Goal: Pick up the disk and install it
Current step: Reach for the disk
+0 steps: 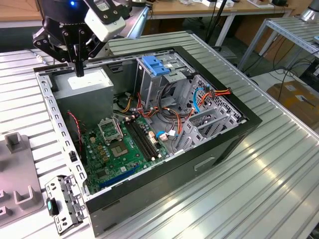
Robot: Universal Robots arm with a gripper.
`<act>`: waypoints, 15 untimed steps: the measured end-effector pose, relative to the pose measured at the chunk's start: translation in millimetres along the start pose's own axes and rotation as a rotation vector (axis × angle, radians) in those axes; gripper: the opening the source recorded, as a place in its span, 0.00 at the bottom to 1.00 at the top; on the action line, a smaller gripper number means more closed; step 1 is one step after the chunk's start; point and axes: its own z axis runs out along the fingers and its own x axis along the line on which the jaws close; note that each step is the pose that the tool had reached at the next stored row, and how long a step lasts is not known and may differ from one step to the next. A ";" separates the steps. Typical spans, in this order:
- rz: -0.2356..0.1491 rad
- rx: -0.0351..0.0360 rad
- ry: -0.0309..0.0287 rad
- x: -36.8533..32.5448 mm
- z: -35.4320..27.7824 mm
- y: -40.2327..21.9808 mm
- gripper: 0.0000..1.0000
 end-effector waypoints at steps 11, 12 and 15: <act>0.000 0.0001 0.0015 7.9 0.1 -0.6 0.11; 0.000 0.0002 0.0018 9.3 0.1 -0.7 0.11; 0.000 0.0001 0.0026 12.3 0.2 -0.9 0.11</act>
